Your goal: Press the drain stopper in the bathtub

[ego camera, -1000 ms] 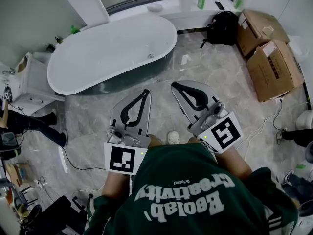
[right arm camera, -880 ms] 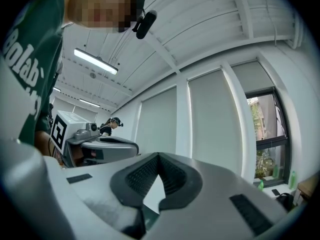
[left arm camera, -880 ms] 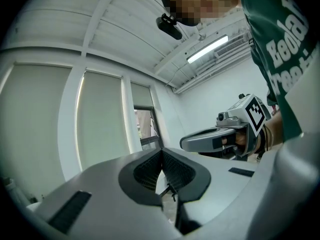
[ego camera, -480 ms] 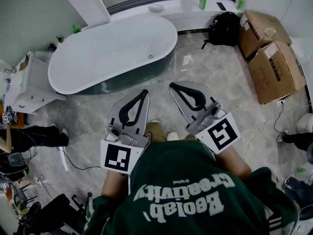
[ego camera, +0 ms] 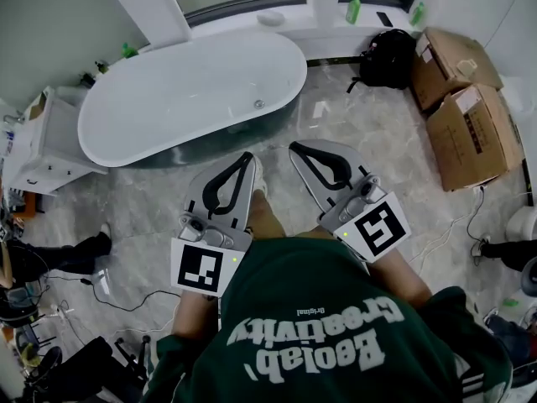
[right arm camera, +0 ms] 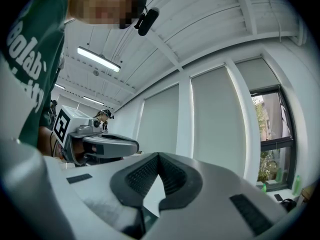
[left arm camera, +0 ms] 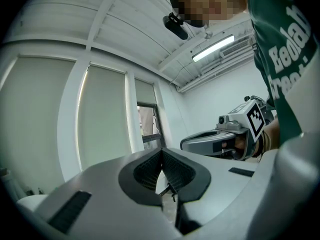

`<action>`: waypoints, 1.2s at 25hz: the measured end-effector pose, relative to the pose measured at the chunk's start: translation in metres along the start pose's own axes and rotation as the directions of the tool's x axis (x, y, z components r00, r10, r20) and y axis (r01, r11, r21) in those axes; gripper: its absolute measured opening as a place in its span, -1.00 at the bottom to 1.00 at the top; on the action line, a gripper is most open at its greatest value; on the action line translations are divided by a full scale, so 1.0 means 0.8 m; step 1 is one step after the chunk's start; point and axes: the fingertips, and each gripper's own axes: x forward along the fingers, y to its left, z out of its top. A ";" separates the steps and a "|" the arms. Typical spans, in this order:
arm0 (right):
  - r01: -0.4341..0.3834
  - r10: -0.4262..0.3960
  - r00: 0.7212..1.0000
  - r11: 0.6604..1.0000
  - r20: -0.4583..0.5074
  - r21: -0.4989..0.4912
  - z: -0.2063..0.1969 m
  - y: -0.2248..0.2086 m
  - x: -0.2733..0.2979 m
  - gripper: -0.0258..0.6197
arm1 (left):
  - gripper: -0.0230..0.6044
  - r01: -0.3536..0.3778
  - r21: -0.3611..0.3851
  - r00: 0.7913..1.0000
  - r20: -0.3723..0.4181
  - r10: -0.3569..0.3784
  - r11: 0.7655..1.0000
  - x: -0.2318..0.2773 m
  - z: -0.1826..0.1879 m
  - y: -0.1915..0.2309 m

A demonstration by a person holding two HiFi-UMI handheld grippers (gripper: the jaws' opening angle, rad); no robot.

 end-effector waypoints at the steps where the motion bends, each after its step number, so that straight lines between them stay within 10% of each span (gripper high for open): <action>1: 0.003 -0.003 1.000 1.000 -0.003 0.000 -0.003 -0.005 0.003 -0.89 | -0.91 -0.001 -0.001 1.000 -0.001 0.001 1.000 0.005 -0.003 0.005; 12: 0.109 -0.109 0.994 0.994 0.008 0.002 -0.031 -0.095 0.058 -0.89 | -0.91 0.046 0.013 0.998 -0.039 -0.046 0.999 0.100 -0.045 0.070; 30: 0.179 -0.173 0.978 0.983 -0.118 0.035 -0.080 -0.252 0.285 -0.89 | -0.91 0.073 -0.042 0.997 -0.035 -0.074 0.996 0.286 -0.095 0.319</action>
